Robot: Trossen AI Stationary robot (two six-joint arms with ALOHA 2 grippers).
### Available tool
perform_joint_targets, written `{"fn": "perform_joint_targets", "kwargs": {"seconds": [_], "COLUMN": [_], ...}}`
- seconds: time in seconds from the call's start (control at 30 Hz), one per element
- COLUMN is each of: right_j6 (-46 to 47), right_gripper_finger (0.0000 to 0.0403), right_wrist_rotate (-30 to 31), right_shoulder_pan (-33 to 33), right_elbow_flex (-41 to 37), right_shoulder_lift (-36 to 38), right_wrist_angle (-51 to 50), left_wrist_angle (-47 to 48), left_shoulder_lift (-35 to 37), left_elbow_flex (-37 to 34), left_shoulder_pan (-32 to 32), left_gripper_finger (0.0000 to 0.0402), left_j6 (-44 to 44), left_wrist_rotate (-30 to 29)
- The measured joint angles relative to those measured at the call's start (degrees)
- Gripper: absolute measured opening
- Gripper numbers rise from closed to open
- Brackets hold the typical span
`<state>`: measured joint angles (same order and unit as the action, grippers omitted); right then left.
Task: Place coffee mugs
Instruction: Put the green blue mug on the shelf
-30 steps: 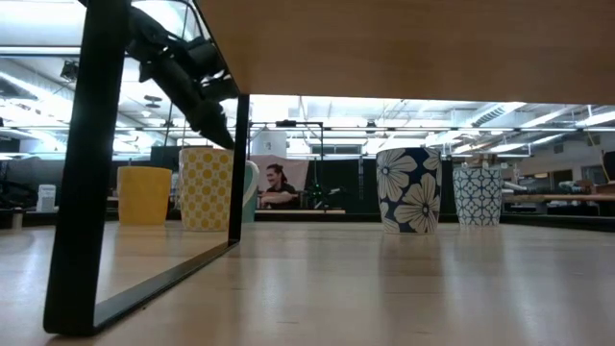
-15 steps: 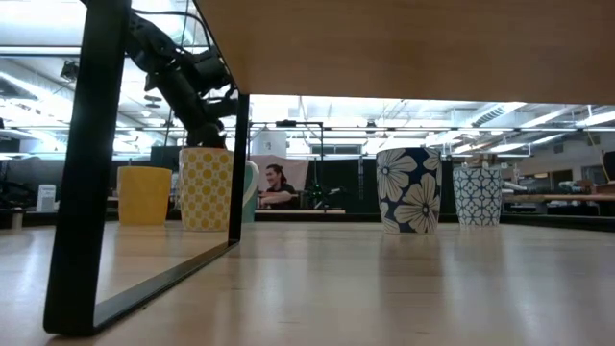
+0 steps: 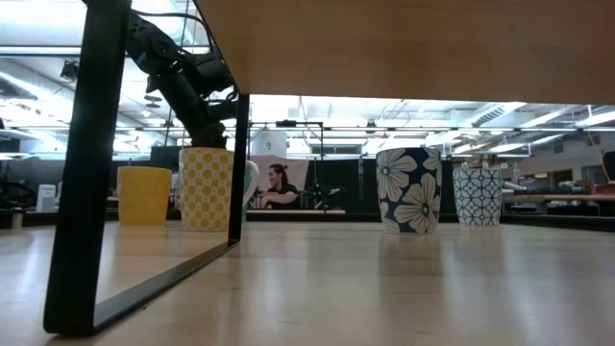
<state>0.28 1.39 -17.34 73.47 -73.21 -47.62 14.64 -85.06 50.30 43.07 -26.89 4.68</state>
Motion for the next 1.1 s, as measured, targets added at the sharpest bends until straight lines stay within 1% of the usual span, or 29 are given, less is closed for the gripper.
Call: {"fn": "perform_joint_targets", "kwargs": {"seconds": [0.13, 0.3, 0.47, 0.63, 0.73, 0.9, 1.1], "right_j6": [0.0, 0.0, 0.0, 0.0, 0.0, 0.0, 0.0], "right_gripper_finger": [0.0115, 0.0115, 0.0115, 0.0115, 0.0115, 0.0115, 0.0115], "right_wrist_rotate": [0.0, 0.0, 0.0, 0.0, 0.0, 0.0, 0.0], "right_shoulder_pan": [0.0, 0.0, 0.0, 0.0, 0.0, 0.0, 0.0], "right_elbow_flex": [0.0, 0.0, 0.0, 0.0, 0.0, 0.0, 0.0], "right_shoulder_lift": [0.0, 0.0, 0.0, 0.0, 0.0, 0.0, 0.0], "right_wrist_angle": [0.0, 0.0, 0.0, 0.0, 0.0, 0.0, 0.0], "left_wrist_angle": [-0.9, -1.8, -2.2, -2.1, -2.1, -3.2, -6.2], "left_shoulder_lift": [0.0, 0.0, 0.1, 0.2, 0.2, 0.1, -0.1], "left_elbow_flex": [0.0, 0.0, 0.1, 0.2, 0.2, 0.1, -0.1], "left_shoulder_pan": [-0.4, -1.7, -3.5, -5.7, -6.9, -8.6, -8.7], "left_gripper_finger": [0.0030, 0.0030, 0.0032, 0.0035, 0.0036, 0.0038, 0.0053], "left_j6": [5.9, 17.1, 32.5, 40.8, 44.1, 44.6, 45.4], "left_wrist_rotate": [-0.4, -2.8, -4.6, -5.2, -5.6, -7.1, -6.5]}}
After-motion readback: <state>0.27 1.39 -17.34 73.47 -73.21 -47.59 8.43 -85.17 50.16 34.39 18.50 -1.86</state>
